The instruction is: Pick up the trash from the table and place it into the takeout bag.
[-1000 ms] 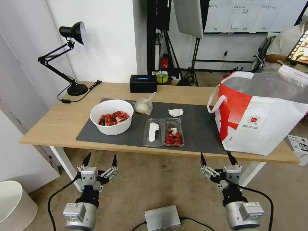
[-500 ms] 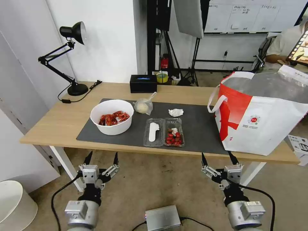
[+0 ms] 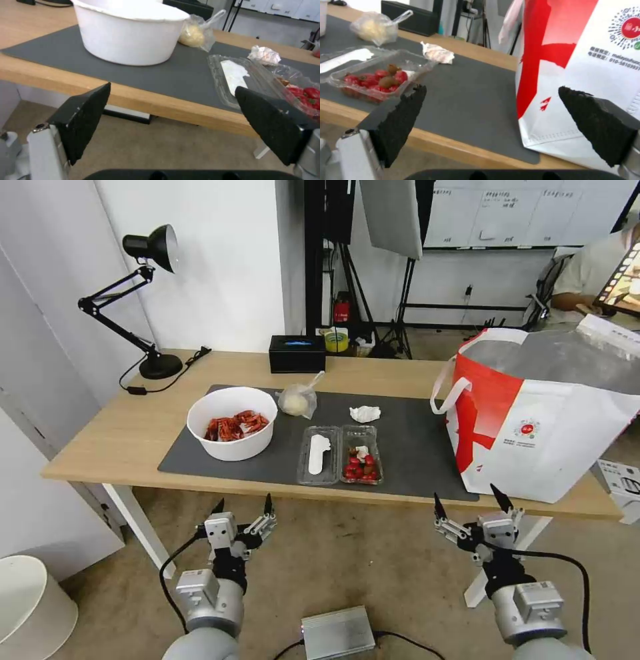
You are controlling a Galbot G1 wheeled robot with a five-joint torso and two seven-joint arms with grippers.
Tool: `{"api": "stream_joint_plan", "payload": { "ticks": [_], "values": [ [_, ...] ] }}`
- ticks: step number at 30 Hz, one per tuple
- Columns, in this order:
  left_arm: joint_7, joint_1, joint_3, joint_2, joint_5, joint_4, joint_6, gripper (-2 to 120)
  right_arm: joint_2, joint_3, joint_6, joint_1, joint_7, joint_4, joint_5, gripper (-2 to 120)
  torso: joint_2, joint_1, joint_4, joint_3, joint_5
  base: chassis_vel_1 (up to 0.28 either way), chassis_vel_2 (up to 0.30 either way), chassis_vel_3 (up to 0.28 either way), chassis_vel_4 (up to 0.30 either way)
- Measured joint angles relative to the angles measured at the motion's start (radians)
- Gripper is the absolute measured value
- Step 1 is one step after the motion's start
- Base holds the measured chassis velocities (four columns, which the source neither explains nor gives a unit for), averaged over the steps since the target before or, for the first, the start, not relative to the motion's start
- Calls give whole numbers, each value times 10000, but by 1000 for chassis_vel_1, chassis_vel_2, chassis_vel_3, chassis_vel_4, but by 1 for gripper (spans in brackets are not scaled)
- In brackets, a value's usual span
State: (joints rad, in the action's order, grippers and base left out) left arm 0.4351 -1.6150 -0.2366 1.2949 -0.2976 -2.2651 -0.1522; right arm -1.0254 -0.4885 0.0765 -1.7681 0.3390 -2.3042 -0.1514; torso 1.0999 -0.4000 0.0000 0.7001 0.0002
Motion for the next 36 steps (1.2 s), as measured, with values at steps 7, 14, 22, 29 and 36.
{"api": "stream_joint_plan", "payload": {
  "ticks": [7, 14, 22, 29, 36],
  "values": [
    [55, 63, 69, -151, -1651, -417, -29, 100, -36, 111, -51, 68, -42, 72, -5, 100, 0, 0, 0, 0, -2, 0, 0, 0, 0],
    [59, 114, 110, -282, -3320, -871, -38, 100, -68, 143, -92, 68, -77, 89, -22, 100, 0, 0, -1, 0, -1, 0, 0, 0, 0],
    [181, 162, 132, -296, -3840, -958, -109, 100, -107, 172, -103, 71, -118, 115, -36, 100, 0, 0, 0, 0, -2, 0, 0, 0, 0],
    [610, 348, 181, -301, -5241, -1173, -404, 100, -148, 203, -109, 68, -129, 142, -36, 100, 0, 0, -1, -1, -2, 0, 0, 0, 0],
    [849, 462, 219, -292, -5941, -1243, -559, 100, -161, 220, -116, 72, -141, 179, -38, 100, 0, 0, -1, -1, -2, 0, 0, 0, 0]
  ]
}}
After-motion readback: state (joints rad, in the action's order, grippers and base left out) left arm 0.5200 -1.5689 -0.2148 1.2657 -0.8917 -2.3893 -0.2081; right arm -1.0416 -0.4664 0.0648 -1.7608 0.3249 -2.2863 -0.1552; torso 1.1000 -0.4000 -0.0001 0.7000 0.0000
